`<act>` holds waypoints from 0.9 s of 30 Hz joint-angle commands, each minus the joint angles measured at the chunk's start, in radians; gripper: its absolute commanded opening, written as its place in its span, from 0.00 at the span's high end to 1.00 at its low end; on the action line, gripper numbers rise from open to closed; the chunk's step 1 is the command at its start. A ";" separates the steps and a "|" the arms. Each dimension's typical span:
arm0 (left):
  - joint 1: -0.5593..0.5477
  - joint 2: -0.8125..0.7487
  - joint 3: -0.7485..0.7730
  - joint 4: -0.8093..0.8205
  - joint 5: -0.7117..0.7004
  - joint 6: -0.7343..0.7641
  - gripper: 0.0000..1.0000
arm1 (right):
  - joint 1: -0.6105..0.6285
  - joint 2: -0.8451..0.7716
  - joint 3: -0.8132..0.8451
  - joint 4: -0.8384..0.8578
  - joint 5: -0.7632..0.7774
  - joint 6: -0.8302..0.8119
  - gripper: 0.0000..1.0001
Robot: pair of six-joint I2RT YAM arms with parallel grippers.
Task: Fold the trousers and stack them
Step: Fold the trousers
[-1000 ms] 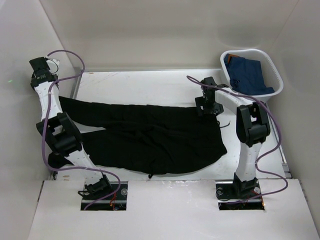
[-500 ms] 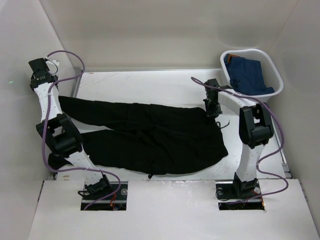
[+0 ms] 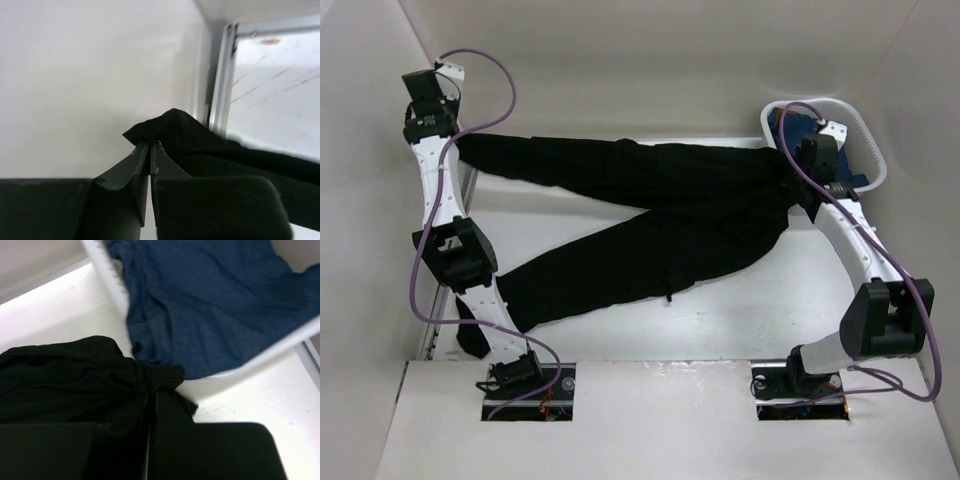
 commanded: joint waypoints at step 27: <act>-0.049 -1.002 -1.289 -0.128 -0.184 0.231 0.97 | -0.172 -0.132 -0.347 0.129 -0.148 0.125 0.99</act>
